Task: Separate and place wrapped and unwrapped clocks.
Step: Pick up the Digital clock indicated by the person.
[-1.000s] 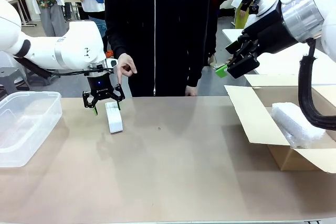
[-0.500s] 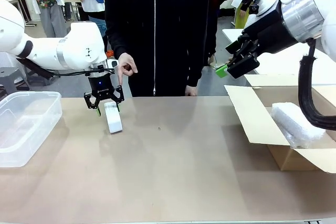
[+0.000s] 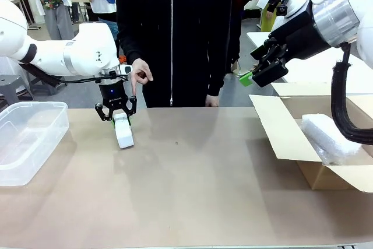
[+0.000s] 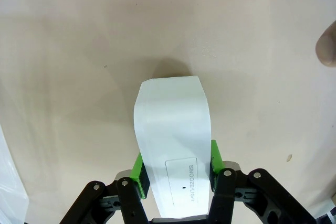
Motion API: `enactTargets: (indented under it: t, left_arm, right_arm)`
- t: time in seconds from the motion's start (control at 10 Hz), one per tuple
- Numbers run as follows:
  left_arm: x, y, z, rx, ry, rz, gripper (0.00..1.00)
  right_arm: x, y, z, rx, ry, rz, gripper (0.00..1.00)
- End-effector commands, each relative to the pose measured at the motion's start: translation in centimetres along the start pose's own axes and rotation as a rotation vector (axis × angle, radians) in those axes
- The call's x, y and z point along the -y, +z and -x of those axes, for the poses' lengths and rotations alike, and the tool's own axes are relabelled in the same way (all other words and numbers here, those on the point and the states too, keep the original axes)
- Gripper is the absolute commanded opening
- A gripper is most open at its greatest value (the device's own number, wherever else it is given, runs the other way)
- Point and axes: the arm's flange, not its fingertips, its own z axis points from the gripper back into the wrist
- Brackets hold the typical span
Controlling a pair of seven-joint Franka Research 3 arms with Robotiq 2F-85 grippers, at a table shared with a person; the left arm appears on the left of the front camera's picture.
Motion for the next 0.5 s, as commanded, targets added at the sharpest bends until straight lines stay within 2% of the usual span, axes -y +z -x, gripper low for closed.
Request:
enactTargets:
  t: [0.0, 0.1, 0.4]
  left_arm:
    - [0.1, 0.4, -0.2, -0.023, -0.001, 0.004, 0.01]
    - [0.0, 0.7, -0.2, -0.009, 0.003, 0.015, 0.16]
    - [-0.6, 3.2, 0.7, 0.019, 0.011, 0.017, 0.16]
  right_arm:
    - [0.2, -0.4, 0.0, 0.021, -0.003, -0.007, 1.0]
    - [0.2, -0.4, 0.0, 0.021, -0.003, -0.007, 1.0]
    - [0.2, -0.4, 0.0, 0.021, -0.003, -0.007, 1.0]
